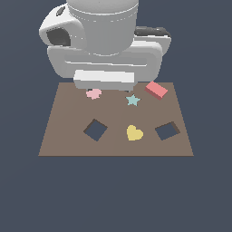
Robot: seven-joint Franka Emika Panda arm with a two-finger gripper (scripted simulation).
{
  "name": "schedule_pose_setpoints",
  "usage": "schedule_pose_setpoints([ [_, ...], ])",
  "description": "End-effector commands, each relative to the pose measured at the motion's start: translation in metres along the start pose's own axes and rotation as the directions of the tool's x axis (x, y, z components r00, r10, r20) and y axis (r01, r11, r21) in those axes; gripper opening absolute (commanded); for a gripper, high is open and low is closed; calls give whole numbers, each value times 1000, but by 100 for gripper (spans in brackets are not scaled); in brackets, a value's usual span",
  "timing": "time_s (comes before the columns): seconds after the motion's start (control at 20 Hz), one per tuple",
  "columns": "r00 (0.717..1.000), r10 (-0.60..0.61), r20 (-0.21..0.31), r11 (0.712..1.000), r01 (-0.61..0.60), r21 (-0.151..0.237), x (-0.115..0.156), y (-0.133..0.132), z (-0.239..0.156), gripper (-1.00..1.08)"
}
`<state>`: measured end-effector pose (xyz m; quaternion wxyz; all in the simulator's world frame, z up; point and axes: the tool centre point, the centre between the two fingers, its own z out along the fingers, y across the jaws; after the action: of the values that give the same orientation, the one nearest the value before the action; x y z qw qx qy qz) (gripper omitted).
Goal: Insert a designated object into the corresponding slot on a board.
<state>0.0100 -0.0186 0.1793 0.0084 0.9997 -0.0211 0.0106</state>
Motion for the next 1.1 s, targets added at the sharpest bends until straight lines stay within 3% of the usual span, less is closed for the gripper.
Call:
schedule_pose_setpoints([
  [0.0, 1000, 0, 0, 1000, 0, 0, 0, 0, 0, 100],
  [0.3, 999, -46, 1, 999, 46, 2, -2, -12, 7, 100],
  [0.65, 976, -219, 2, 976, 219, 8, -14, -54, 32, 100],
  [0.85, 929, -370, 3, 929, 370, 14, -32, -91, 55, 100],
  [1.05, 850, -526, 2, 850, 526, 20, -59, -127, 80, 100],
])
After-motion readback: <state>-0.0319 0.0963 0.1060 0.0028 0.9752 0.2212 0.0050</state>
